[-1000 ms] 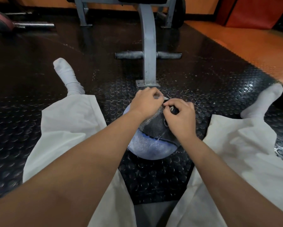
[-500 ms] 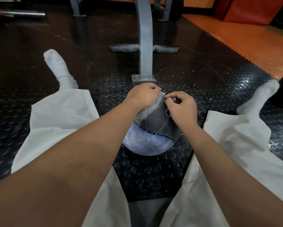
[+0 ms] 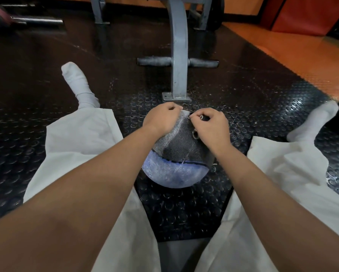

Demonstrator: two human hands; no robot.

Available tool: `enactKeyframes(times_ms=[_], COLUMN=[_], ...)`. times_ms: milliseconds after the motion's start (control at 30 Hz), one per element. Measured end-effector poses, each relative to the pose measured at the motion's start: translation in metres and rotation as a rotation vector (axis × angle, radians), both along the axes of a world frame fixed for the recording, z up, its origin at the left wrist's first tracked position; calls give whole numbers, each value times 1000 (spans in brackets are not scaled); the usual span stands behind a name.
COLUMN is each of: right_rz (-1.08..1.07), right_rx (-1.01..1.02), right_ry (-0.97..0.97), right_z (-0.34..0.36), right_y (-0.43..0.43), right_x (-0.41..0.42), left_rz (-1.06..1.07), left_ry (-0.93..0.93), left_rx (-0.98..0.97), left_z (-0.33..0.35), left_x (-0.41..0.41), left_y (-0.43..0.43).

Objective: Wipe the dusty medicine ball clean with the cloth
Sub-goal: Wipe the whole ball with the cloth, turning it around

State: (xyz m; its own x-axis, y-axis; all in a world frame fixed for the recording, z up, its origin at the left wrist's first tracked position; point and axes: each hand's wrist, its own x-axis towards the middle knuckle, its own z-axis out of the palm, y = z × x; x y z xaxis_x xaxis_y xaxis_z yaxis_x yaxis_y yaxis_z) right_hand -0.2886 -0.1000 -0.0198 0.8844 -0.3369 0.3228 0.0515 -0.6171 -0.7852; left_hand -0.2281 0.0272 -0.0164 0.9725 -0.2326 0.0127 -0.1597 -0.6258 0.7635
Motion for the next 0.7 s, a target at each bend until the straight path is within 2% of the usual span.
enactKeyframes(times_ms=[100,233,333,500,567,633,700], right_rz=[40,352,453,79,-27,-66,3], right_rx=[-155,-424,-463,-204,-218,-268,-302], right_ry=[-65,-287,-278,-12,41,-37,-196], right_z=[-2,-21,-12,9,7,-1,-13], right_y=[14,31,23,17,18,25,33], right_x=[-11,-45,-34,12,15,2,-19], left_rz=[78,98,70,68,79,92,93], left_ry=[-5,6,5,-1,-8,-5,4], left_rx=[-25,-57,-72,-82,-71,-69,-75], left_z=[-4,-5,-6,-5,-3,-2,-1], left_x=[1,1,-1,-4,-5,-3,-1], left_y=[4,18,21,10,6,4,6])
